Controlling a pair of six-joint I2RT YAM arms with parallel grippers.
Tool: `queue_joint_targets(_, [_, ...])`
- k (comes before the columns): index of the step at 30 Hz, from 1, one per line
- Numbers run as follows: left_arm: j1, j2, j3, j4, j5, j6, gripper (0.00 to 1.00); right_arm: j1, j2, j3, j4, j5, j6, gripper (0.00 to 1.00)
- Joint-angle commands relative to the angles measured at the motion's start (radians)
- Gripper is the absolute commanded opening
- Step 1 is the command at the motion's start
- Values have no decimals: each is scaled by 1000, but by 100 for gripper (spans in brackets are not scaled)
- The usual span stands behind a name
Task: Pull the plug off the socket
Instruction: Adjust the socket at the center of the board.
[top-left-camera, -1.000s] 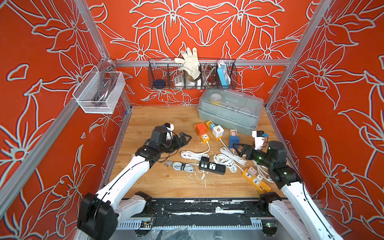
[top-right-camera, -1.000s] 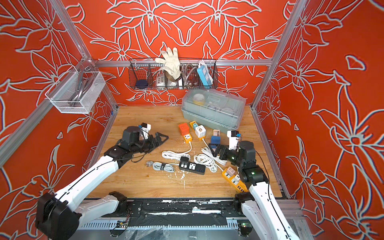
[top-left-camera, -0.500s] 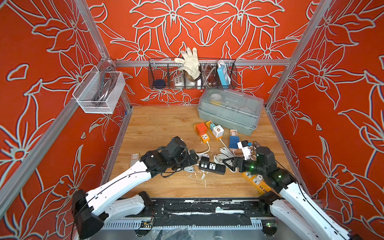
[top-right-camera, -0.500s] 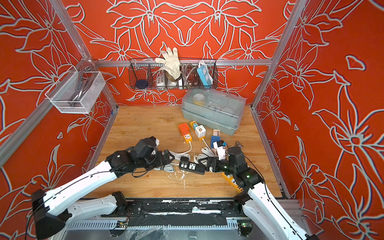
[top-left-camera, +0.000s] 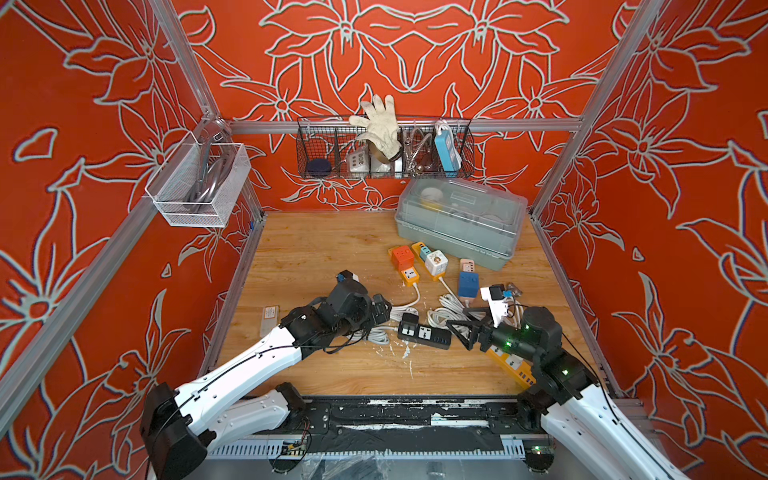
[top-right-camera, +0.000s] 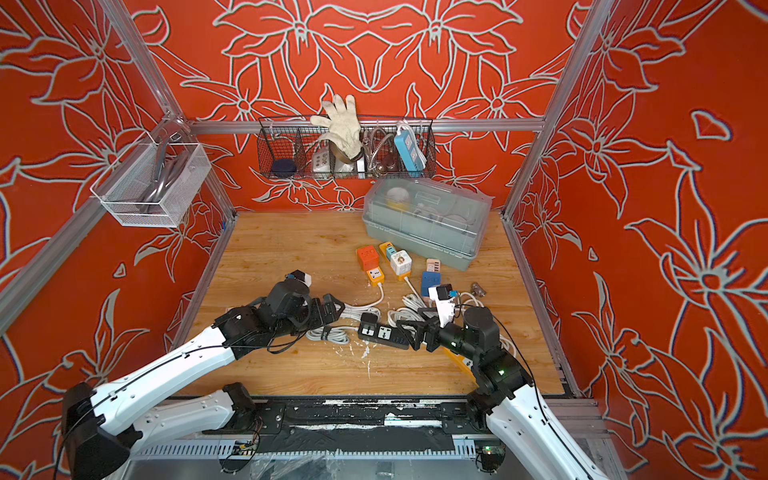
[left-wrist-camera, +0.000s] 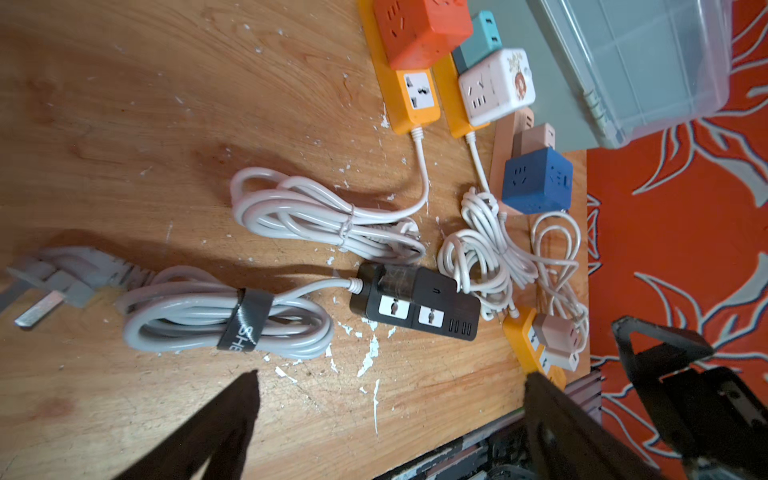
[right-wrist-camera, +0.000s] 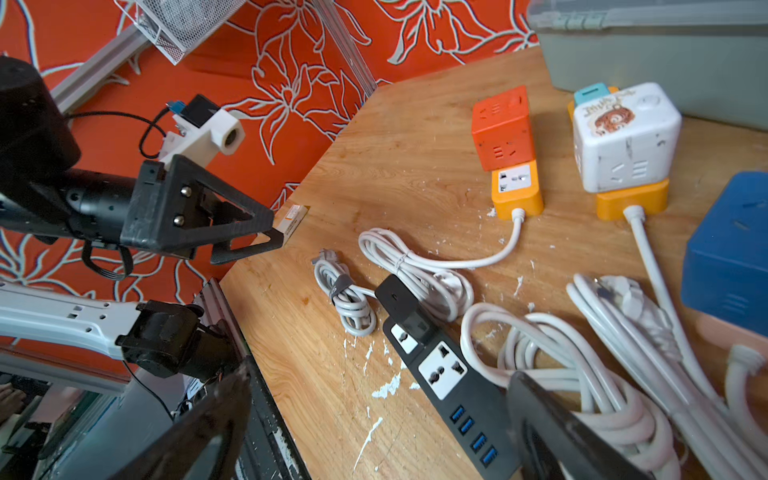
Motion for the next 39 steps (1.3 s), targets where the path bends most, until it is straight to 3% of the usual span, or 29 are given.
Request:
queue_joint_targets(1, [33, -10, -51, 35, 73, -55, 98, 60, 74, 16, 66, 37, -75, 100])
queue_joint_targets(5, [51, -61, -129, 72, 134, -125, 98, 212, 216, 81, 88, 146, -169, 100])
queue_joint_targets(8, [79, -73, -160, 67, 160, -154, 97, 260, 272, 117, 75, 178, -249, 100])
queue_joint_targets(16, [213, -147, -229, 34, 268, -192, 96, 261, 404, 238, -43, 133, -448, 100])
queue_joint_targets(20, [221, -164, -259, 99, 341, -241, 96, 260, 451, 272, -62, 171, -492, 100])
queue_joint_targets(26, [221, -164, -330, 198, 443, -332, 95, 256, 556, 354, -154, 136, -662, 100])
queue_joint_targets(33, [220, -162, -354, 258, 466, -374, 95, 257, 676, 397, -171, 58, -781, 100])
queue_joint_targets(39, [220, -190, -349, 236, 425, -370, 94, 256, 793, 481, -216, 86, -875, 95])
